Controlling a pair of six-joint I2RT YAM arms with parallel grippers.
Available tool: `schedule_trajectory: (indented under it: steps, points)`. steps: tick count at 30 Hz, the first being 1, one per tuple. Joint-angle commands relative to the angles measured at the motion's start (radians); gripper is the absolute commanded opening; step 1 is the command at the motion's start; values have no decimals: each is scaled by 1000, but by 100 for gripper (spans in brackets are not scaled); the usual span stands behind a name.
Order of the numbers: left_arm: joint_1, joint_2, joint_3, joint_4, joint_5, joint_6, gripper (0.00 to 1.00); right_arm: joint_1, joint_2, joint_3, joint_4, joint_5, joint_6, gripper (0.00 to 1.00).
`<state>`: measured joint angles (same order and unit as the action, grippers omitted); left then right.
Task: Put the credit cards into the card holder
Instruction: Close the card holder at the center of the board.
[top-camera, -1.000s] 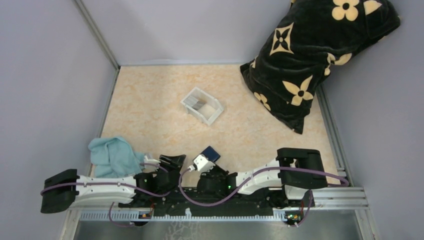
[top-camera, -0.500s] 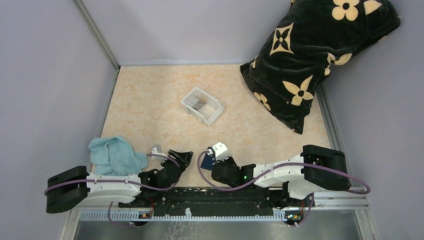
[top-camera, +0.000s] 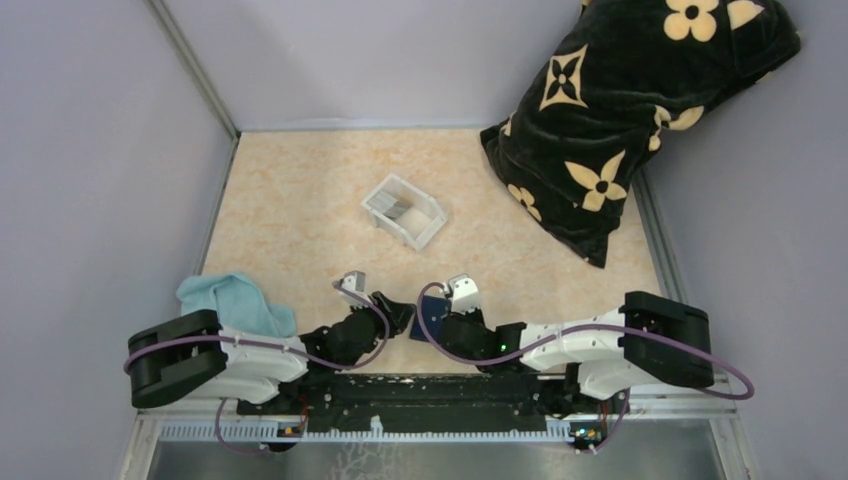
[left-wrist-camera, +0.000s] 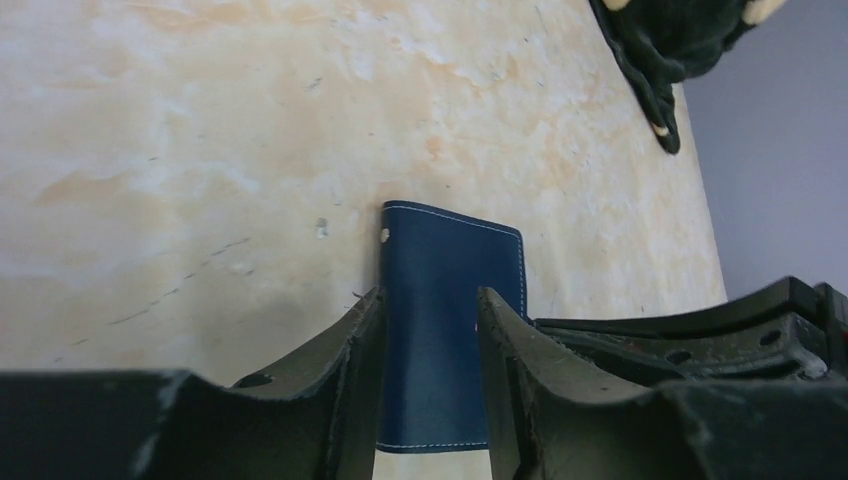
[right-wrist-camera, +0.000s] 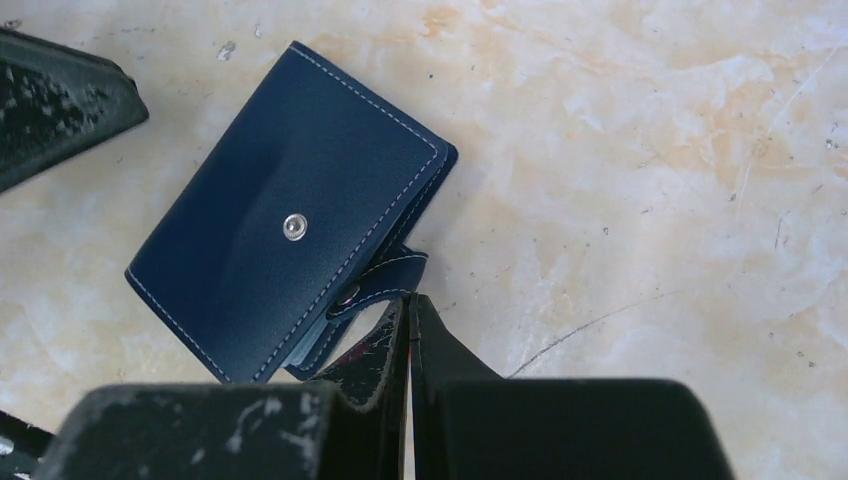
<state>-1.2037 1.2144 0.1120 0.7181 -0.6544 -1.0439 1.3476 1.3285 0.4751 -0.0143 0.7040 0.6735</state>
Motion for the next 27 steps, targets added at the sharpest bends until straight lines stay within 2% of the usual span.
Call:
schedule_trajectory:
  steps: [1, 7, 17, 27]
  points:
    - [6, 46, 55, 91, 119, 163, 42, -27, -51, -15, -2, -9, 74, 0]
    - [6, 94, 121, 24, 196, 221, 30, -52, -68, -32, -7, -14, 115, 0]
    - [5, 214, 292, -233, 271, 268, 11, -104, -117, -67, -10, -49, 189, 0]
    - [4, 294, 364, -334, 292, 253, 4, -156, -191, -136, -27, -68, 302, 0]
